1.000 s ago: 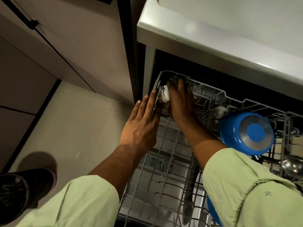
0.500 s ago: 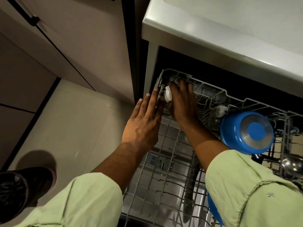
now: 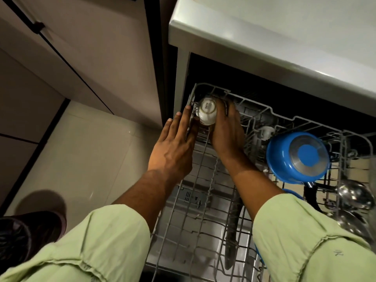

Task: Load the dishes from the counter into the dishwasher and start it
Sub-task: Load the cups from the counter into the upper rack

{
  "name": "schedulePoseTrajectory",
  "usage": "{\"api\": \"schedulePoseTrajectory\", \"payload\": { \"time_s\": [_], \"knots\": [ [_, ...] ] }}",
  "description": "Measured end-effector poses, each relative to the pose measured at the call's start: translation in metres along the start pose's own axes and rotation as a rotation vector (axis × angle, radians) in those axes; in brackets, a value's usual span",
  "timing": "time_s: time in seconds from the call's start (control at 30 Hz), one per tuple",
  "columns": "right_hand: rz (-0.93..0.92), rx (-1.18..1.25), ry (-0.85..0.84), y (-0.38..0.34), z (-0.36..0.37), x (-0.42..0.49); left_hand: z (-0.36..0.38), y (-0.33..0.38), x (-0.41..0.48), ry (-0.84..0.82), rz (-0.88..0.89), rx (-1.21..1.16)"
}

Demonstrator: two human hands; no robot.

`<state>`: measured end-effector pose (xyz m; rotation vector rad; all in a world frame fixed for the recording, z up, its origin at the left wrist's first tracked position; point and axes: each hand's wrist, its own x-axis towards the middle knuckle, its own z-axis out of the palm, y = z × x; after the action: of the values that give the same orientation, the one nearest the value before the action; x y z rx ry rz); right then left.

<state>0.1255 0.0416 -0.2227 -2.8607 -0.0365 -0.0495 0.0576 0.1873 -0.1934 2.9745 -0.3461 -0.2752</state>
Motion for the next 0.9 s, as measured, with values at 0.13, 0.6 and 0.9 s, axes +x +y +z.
{"api": "schedulePoseTrajectory", "payload": {
  "time_s": [0.13, 0.6, 0.9],
  "knots": [
    [0.054, -0.014, -0.118, 0.003, -0.019, -0.041, -0.009, 0.002, -0.003, -0.051, 0.003, 0.023],
    [0.248, 0.054, -0.323, -0.051, -0.130, -0.164, -0.085, 0.019, -0.125, -0.279, -0.034, 0.031],
    [0.096, 0.076, -0.238, -0.132, -0.202, -0.195, -0.186, -0.014, -0.185, -0.180, -0.026, 0.023]
  ]
}}
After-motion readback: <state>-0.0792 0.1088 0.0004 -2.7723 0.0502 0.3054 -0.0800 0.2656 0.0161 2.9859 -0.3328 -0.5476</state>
